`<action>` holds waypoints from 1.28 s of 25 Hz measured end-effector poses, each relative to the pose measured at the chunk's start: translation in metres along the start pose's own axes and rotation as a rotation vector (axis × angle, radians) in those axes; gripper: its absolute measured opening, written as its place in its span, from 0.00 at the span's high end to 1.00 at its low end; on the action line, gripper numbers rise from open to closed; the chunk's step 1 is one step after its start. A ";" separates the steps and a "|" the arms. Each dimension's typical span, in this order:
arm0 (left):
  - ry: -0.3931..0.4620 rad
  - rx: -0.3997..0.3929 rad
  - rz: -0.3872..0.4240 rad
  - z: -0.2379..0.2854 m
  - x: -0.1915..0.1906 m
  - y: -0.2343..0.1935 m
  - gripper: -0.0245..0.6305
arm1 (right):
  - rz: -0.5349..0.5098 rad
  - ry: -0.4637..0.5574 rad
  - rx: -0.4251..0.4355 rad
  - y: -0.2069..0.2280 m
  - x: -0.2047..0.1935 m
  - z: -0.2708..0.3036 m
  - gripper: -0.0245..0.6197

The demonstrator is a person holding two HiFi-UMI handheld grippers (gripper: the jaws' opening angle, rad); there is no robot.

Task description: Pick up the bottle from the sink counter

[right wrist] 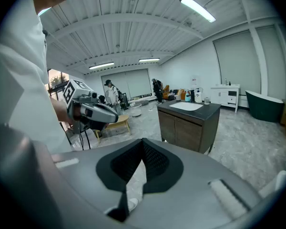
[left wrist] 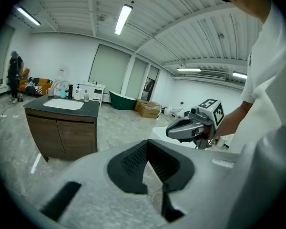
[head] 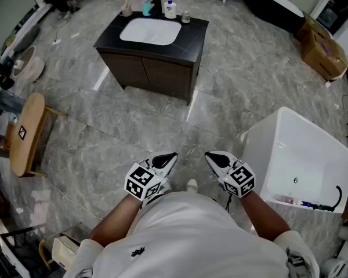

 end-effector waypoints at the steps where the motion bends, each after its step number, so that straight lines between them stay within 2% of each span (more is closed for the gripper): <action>1: -0.002 0.001 0.001 0.003 0.000 0.003 0.95 | 0.006 0.005 -0.002 0.004 -0.002 -0.003 0.94; 12: 0.004 0.029 -0.002 0.039 0.004 0.030 0.95 | 0.017 0.036 0.020 0.036 -0.020 -0.033 0.94; 16: 0.018 0.036 -0.002 0.050 0.011 0.038 0.95 | 0.025 0.081 0.009 0.049 -0.026 -0.043 0.93; 21: 0.025 0.036 -0.007 0.057 0.018 0.035 0.95 | 0.062 0.119 -0.058 0.075 -0.028 -0.042 0.61; 27: 0.035 0.019 -0.001 0.063 0.039 -0.004 0.95 | 0.078 0.129 -0.149 0.117 -0.014 -0.013 0.48; 32: 0.048 -0.017 0.013 0.072 0.070 -0.058 0.95 | 0.074 0.116 -0.198 0.150 0.012 0.025 0.47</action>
Point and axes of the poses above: the fingertips, and each gripper's own axes: z forward along the fingers, y to its right, x out of its top, the point moved 6 cm from there along -z, backward along the fingers, and after that the axes turned 7 degrees about -z, right-handed, at the moved point
